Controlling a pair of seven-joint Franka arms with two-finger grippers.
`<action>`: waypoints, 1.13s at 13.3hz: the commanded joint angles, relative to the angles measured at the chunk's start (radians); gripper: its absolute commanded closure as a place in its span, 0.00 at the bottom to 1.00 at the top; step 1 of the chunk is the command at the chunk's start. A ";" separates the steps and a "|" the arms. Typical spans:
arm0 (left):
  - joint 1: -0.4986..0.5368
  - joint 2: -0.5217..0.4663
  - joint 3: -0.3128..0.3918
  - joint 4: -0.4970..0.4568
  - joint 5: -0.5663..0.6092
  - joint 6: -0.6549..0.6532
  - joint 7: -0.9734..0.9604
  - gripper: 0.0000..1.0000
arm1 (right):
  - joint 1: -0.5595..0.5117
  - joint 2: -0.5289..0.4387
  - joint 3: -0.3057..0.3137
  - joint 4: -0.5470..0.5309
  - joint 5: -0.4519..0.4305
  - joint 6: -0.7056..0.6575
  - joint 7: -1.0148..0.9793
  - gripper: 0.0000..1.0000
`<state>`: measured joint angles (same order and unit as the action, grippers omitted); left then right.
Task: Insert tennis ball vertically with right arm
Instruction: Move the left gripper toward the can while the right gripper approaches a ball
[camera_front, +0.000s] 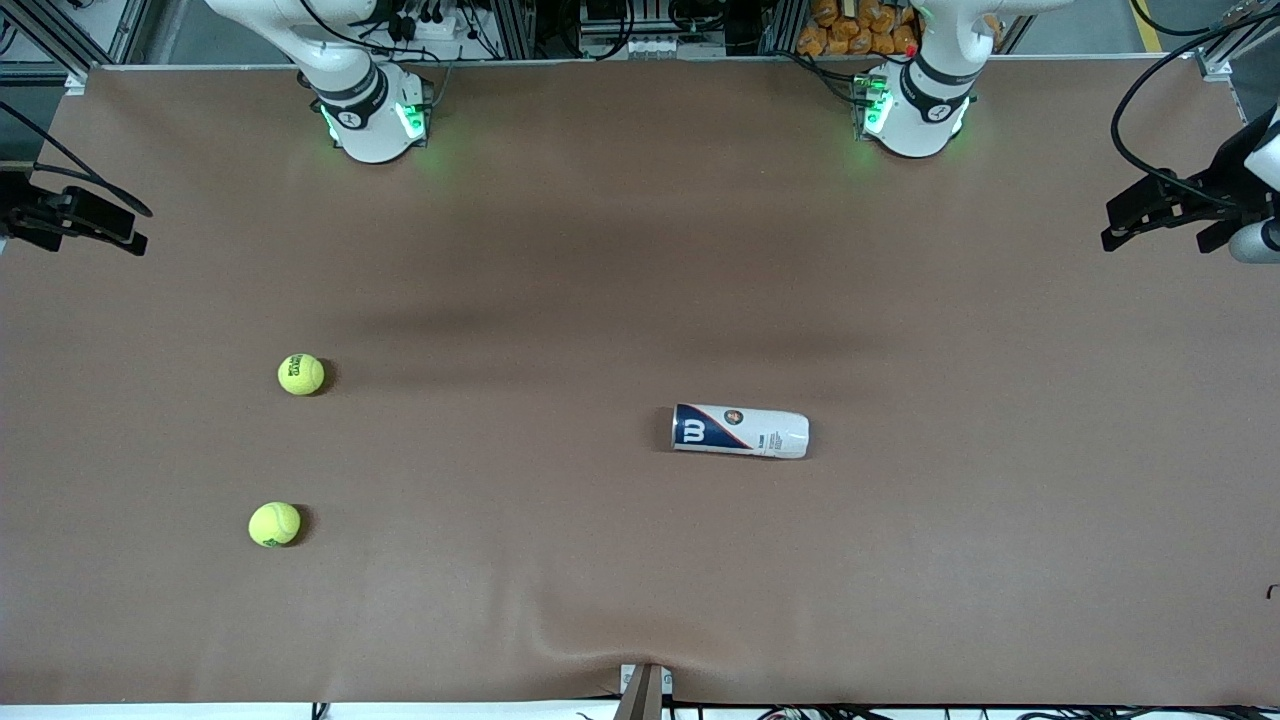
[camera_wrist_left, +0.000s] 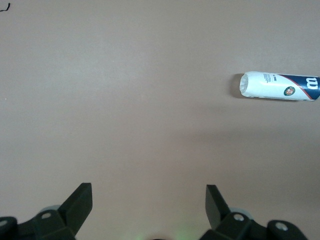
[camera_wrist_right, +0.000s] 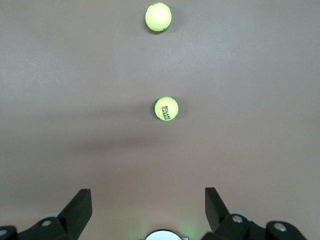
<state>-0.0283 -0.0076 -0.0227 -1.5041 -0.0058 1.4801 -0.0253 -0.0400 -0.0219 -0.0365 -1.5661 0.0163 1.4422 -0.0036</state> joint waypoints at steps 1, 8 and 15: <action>0.002 0.006 -0.003 0.015 -0.002 -0.004 0.004 0.00 | -0.001 -0.001 0.009 0.017 0.001 -0.019 0.013 0.00; -0.001 0.014 -0.008 -0.010 -0.009 -0.041 0.016 0.00 | 0.002 0.002 0.010 0.017 0.002 -0.019 0.008 0.00; -0.067 0.125 -0.072 0.001 0.000 -0.024 0.077 0.00 | 0.026 0.062 0.012 0.011 0.005 -0.017 0.002 0.00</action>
<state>-0.0642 0.0757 -0.0860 -1.5260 -0.0065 1.4508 0.0313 -0.0193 0.0118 -0.0227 -1.5669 0.0178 1.4347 -0.0040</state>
